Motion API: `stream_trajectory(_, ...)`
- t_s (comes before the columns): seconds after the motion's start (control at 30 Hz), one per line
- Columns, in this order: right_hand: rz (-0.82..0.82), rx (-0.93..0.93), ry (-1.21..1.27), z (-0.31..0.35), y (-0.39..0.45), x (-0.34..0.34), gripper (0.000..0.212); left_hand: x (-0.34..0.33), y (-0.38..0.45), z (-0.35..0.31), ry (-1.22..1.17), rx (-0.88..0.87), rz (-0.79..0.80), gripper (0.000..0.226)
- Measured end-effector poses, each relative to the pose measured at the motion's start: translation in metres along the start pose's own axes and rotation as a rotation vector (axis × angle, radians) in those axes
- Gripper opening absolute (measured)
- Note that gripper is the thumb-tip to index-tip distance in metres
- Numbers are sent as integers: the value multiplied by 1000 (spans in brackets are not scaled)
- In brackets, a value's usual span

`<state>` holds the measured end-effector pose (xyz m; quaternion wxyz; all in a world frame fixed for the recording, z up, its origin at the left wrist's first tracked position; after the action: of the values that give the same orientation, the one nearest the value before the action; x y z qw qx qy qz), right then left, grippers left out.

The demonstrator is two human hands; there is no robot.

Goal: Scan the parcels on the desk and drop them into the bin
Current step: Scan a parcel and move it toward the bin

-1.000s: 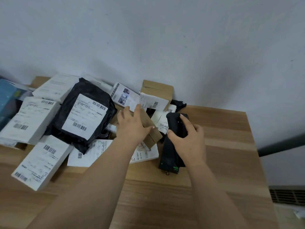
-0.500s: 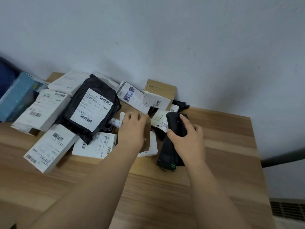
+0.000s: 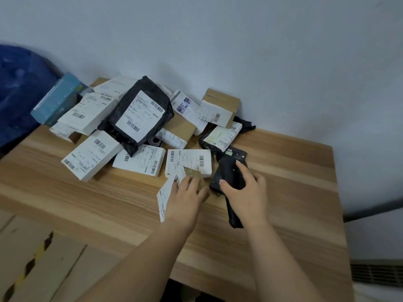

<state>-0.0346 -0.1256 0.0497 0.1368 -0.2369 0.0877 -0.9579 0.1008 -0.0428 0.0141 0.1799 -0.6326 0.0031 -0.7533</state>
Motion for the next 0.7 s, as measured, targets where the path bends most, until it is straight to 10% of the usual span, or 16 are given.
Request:
stream_trajectory(0.37,-175,-102,8,-20,-64,-6,68,-19,-30,5,66,-394,143,117)
stream_trajectory(0.7,-316,-183,71,-45,-110,-40,69,-48,-15,84,-66,-189,103,130)
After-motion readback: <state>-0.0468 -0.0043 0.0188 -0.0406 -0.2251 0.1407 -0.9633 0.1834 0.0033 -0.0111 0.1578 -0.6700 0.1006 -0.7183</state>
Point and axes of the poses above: each hand's wrist, its own y-axis towards the middle knuckle, its own x-axis out of the back of the hand, z = x × y, the point moved 4 cm from there along y, towards the middle knuckle, and after that the axes turned 12 degrees about y, right-handed, at the moved point
